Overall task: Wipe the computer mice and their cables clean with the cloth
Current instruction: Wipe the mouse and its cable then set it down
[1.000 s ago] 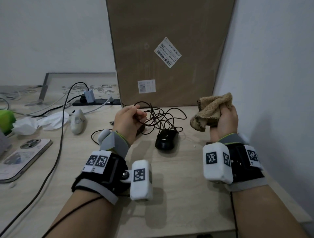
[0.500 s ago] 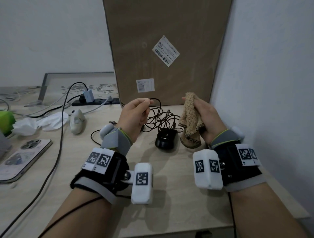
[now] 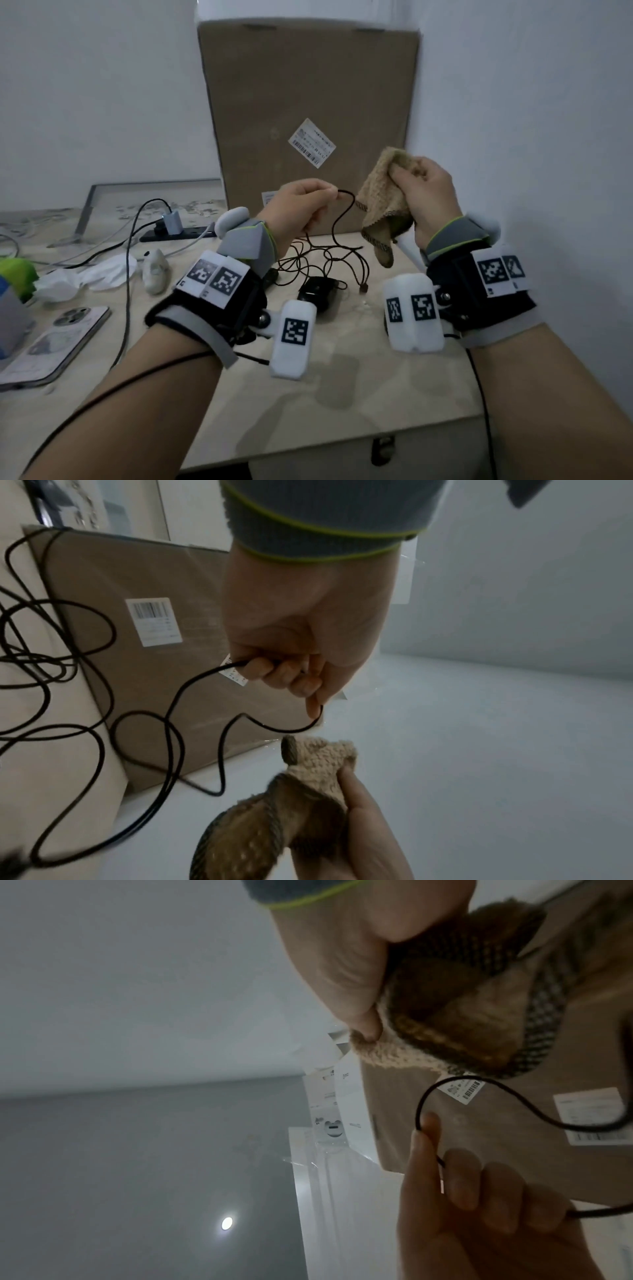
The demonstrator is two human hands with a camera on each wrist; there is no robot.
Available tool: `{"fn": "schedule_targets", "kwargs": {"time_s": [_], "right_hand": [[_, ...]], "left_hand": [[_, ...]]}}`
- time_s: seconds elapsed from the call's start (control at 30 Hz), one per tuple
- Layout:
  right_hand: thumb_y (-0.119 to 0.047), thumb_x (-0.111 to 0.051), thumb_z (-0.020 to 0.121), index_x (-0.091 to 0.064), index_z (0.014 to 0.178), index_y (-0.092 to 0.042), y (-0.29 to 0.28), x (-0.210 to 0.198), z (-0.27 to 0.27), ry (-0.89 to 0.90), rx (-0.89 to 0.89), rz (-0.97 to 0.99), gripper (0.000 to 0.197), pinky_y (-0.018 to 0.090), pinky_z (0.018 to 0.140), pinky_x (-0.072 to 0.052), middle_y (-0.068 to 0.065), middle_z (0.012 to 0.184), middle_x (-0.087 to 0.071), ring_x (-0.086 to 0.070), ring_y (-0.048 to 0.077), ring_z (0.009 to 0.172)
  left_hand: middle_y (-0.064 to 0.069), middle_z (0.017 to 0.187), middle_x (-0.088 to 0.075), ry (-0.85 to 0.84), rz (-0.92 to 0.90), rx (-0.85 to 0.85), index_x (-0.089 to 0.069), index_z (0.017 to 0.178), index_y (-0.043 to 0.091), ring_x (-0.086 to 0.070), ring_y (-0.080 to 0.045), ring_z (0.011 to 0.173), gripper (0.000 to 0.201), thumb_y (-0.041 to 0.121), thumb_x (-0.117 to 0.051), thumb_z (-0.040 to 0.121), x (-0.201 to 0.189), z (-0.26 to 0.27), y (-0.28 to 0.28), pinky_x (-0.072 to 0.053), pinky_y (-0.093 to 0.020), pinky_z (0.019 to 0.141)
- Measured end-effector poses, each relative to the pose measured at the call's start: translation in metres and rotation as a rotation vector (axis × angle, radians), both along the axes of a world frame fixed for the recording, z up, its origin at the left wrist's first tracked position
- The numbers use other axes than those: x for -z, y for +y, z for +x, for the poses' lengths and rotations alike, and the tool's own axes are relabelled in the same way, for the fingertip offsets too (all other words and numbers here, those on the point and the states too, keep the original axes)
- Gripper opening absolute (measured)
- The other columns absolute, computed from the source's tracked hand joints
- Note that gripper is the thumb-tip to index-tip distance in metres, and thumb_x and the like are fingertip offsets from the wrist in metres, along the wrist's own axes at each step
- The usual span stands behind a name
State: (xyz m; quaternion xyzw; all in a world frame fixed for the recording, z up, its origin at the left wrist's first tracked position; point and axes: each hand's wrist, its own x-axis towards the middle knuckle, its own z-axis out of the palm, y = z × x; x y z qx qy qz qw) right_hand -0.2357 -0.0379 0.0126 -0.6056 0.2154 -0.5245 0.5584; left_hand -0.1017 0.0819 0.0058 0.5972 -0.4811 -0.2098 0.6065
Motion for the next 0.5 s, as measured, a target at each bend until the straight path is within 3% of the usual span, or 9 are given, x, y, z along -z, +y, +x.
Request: {"fn": "schedule_targets", "kwargs": {"time_s": [0.1,0.27,0.37,0.5], "right_hand": [[-0.022,-0.059,0.091,-0.063,0.106,-0.018,0.012,-0.012,-0.012,0.032,-0.128,-0.109,0.016,0.031,0.08,-0.056,0.004,0.103,-0.069,-0.066,0.018,0.095],[-0.02,-0.054,0.094,-0.062,0.11,-0.019,0.033,-0.006,-0.017,0.134,-0.44,-0.096,0.018,0.032,0.085,-0.055,0.007,0.102,-0.069,-0.067,0.018,0.091],[-0.01,-0.059,0.09,-0.063,0.107,-0.017,0.04,-0.006,-0.027,0.253,-0.479,-0.172,0.019,0.032,0.087,-0.055,0.007,0.1,-0.069,-0.066,0.018,0.091],[-0.005,-0.066,0.083,-0.063,0.106,-0.012,0.041,-0.012,-0.041,0.485,-0.337,-0.335,0.025,0.038,0.089,-0.053,0.01,0.098,-0.067,-0.064,0.021,0.092]], "left_hand": [[0.01,0.046,-0.05,-0.02,0.019,0.019,-0.065,0.08,0.014,-0.037,-0.011,0.051,0.019,0.013,-0.053,0.094,-0.008,-0.011,0.006,-0.03,-0.023,0.051],[0.004,0.055,-0.057,-0.061,0.065,-0.016,-0.065,0.079,0.011,-0.044,-0.012,0.052,0.016,0.01,-0.056,0.092,-0.007,-0.028,0.006,-0.038,-0.029,0.057],[-0.002,0.061,-0.057,-0.111,0.055,-0.072,-0.068,0.091,0.001,-0.046,-0.013,0.054,0.015,0.008,-0.056,0.089,-0.006,-0.036,0.009,-0.039,-0.027,0.056],[0.012,0.043,-0.054,-0.097,0.017,-0.155,-0.066,0.072,0.012,-0.04,-0.008,0.048,0.02,0.012,-0.058,0.09,-0.01,-0.042,0.014,-0.035,-0.019,0.047]]}}
